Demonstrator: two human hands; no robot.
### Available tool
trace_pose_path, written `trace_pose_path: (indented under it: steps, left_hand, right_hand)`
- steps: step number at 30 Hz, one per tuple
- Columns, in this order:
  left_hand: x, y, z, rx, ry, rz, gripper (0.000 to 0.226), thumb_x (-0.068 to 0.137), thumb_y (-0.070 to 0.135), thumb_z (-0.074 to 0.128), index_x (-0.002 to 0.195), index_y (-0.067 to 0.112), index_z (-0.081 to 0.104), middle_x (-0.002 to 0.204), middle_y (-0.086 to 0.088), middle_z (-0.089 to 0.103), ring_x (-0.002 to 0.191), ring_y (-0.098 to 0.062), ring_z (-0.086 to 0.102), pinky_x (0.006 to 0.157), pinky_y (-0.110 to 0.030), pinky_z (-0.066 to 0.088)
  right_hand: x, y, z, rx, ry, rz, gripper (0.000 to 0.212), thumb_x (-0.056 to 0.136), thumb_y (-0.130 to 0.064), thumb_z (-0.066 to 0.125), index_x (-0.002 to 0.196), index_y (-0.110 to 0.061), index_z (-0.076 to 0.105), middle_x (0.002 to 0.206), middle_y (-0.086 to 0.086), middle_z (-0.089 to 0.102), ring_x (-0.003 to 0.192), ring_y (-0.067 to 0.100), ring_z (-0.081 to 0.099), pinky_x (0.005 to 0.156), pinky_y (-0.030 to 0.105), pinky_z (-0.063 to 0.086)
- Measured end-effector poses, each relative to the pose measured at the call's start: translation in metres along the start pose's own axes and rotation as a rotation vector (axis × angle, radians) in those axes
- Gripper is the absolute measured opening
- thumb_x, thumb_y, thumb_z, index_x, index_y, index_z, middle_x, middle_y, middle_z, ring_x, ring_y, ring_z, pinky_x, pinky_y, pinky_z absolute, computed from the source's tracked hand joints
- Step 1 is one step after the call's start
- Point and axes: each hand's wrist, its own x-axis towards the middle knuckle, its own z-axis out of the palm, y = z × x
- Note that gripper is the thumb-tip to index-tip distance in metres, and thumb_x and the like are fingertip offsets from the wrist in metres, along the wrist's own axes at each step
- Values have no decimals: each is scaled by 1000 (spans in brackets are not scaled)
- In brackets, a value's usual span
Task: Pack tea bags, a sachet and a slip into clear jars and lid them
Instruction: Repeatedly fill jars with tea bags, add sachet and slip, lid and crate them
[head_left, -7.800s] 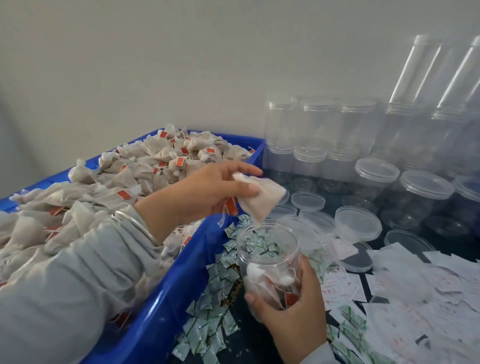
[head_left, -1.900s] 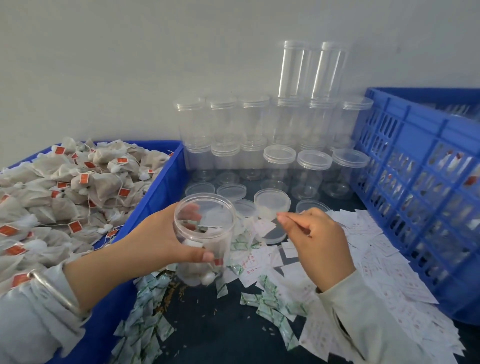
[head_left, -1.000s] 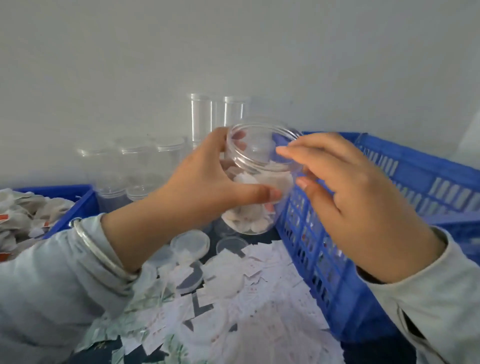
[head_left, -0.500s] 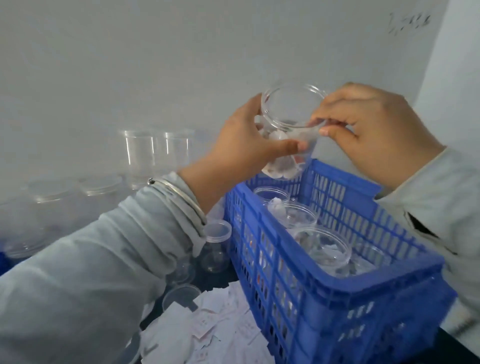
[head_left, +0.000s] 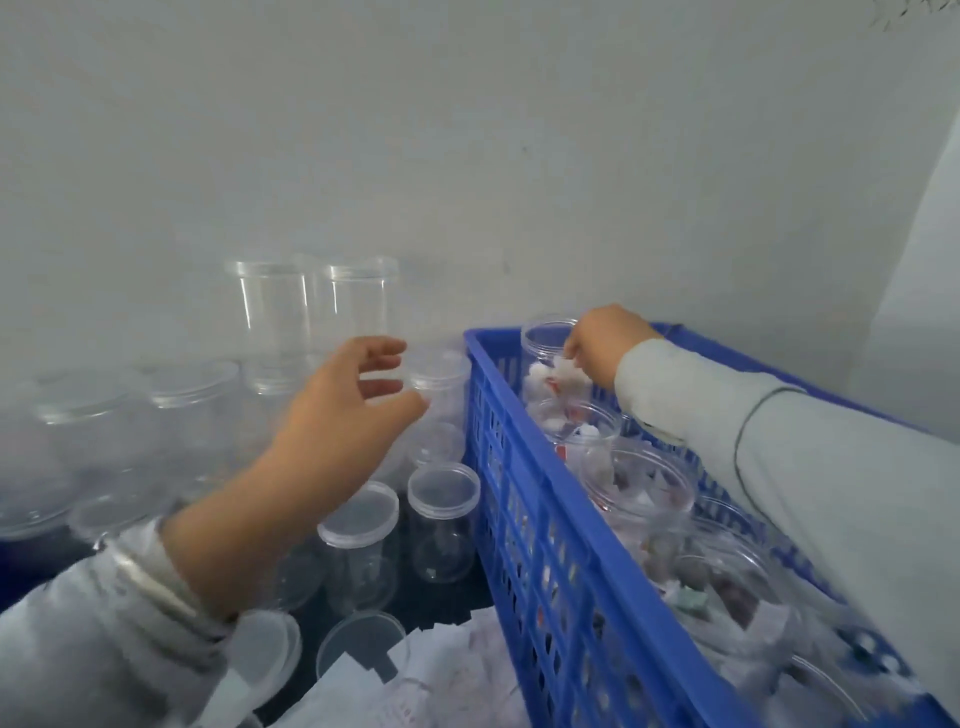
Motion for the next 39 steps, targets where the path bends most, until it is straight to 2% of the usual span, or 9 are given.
trace_pose_path:
  steps: [3,6,10,12,14,21,25,34,39]
  left_hand:
    - [-25,-12,-3,-44,-24,-26,32,77,20,69,100,39,57,106,12,65,96,-1,62,73,-19,45]
    - [-38,-11,-2,-65,-37,-47,32,73,22,70,98,38,59,99,10,68,90,-1,65,72,-18,44]
    - [-40,-11,-14,-38,-43,-44,30,73,24,70,96,41,60,95,12,70,85,2,66,69,-18,44]
    - [-40,-13,-25,-33,-40,-48,28,70,27,70,93,42,62,94,13,70,87,0,67,74,-23,46]
    - [-42,-16,-38,-16,-38,-63,26,75,24,73,89,43,63,92,15,71,87,-3,67,80,-29,49]
    - [-63,-34,-84,155,-68,-152,25,81,12,70,90,35,65,86,11,73,88,-17,69,90,-47,51]
    - [-81,-50,-113,198,-100,-202,23,80,14,71,89,35,66,87,14,72,85,-16,69,84,-42,54]
    - [-141,-111,-197,257,-167,-337,20,80,9,71,87,28,67,87,7,72,83,-12,67,79,-34,52]
    - [-180,-142,-236,198,-131,-456,21,74,10,76,77,29,70,83,2,73,76,-15,67,76,-39,50]
  right_hand:
    - [11,1,14,-7,-61,7,18,91,-9,46,81,-5,61,85,8,62,81,26,56,67,29,49]
    - [10,-5,29,-25,-150,16,33,90,-15,45,58,-12,37,61,2,41,59,20,42,46,26,29]
    - [6,-9,41,21,-205,-3,44,96,-42,42,70,-8,52,70,3,54,63,18,50,60,29,39]
    - [4,-6,36,72,-186,17,37,100,-39,38,106,-8,58,96,9,62,85,24,58,74,33,45]
    - [-4,-6,29,103,-137,-1,41,102,-28,37,139,-13,41,121,12,58,107,29,57,87,35,48]
    - [-26,-31,-1,218,-23,-53,43,100,-36,41,83,-3,63,77,9,58,85,29,55,72,29,38]
    - [-48,-76,-18,204,44,-204,42,98,-32,44,109,3,65,114,20,64,106,36,57,92,38,44]
    - [-96,-214,-14,-30,-31,-541,33,95,-34,48,106,-14,71,109,5,68,101,25,59,92,36,47]
    - [-83,-267,17,-57,-44,-434,31,92,-23,47,112,-10,67,114,10,65,102,29,60,91,36,49]
